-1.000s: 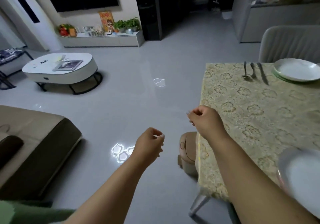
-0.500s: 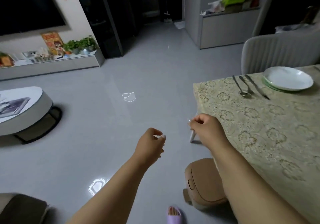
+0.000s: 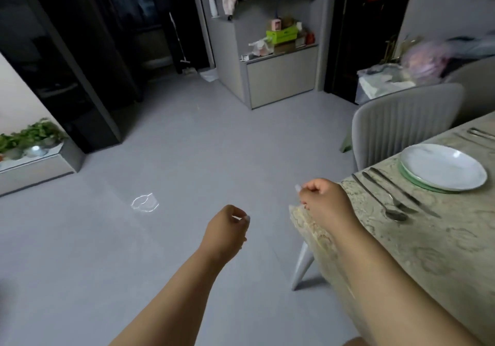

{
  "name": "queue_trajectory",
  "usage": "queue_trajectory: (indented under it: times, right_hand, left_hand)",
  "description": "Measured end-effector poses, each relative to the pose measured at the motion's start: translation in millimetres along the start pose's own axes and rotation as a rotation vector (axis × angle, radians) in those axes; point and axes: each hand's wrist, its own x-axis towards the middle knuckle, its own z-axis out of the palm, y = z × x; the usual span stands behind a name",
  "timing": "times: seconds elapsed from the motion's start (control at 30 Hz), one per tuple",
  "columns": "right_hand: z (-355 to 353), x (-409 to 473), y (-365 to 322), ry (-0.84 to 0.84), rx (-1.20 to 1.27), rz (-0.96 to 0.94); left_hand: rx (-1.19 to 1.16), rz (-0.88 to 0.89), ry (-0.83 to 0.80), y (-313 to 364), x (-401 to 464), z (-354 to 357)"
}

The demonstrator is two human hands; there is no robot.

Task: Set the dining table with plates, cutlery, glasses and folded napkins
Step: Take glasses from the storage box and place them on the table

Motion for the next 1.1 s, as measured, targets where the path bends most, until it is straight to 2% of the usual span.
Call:
queue_trajectory:
  times: [0.27, 0.43, 0.73, 0.97, 1.1]
  right_hand:
    - [67.7, 134.7, -49.9, 0.219, 0.054, 0.055]
    - [73.6, 198.9, -60.7, 0.361, 0.047, 0.135]
    - [32.1, 335.1, -37.0, 0.615, 0.068, 0.232]
    - [-31.7, 459.6, -31.3, 0.729, 0.124, 0.246]
    - [-60.0, 514.9, -23.4, 0.780, 0.093, 0.309]
  left_hand:
    - [0.069, 0.203, -0.176, 48.0, 187.9, -51.2]
    - [0.094, 0.283, -0.286, 91.4, 284.2, -49.3]
    - [0.127, 0.425, -0.545, 176.1, 415.7, 33.0]
    - [0.164, 0.557, -0.661, 279.6, 528.5, 120.4]
    - [0.199, 0.566, -0.706, 321.8, 579.8, 167.5]
